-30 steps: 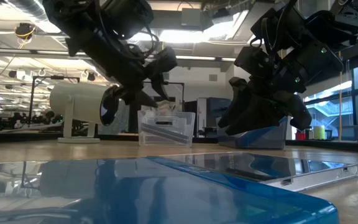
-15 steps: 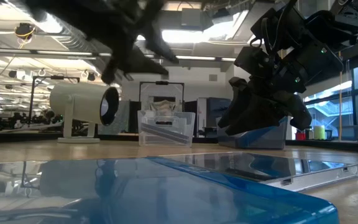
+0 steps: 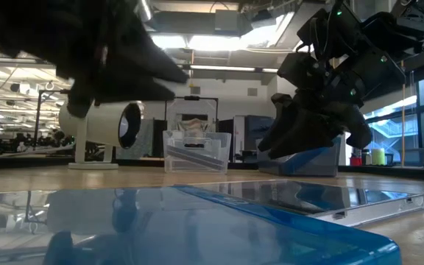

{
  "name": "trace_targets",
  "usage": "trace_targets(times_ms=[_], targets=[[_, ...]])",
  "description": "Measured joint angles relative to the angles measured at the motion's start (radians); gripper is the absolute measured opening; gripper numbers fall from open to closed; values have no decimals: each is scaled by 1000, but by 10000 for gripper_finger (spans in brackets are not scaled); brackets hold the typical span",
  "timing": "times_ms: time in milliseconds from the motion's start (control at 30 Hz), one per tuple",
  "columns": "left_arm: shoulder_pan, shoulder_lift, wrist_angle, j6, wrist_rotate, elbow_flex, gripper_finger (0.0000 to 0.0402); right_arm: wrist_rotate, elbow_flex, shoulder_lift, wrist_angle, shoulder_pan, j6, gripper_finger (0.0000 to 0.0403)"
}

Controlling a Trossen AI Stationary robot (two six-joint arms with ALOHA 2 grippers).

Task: Pick & place jewel cases by type
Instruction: Put the black cd case into the white bin

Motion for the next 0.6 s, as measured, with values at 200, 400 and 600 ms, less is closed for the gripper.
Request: trace_targets(times_ms=[200, 400, 600], targets=[[85, 45, 1, -20, 127, 0, 141, -18, 2, 0, 11, 0, 6, 168], [214, 48, 58, 162, 359, 0, 141, -19, 76, 0, -43, -2, 102, 168], [280, 48, 189, 344, 420, 0, 141, -23, 172, 0, -220, -2, 52, 168]])
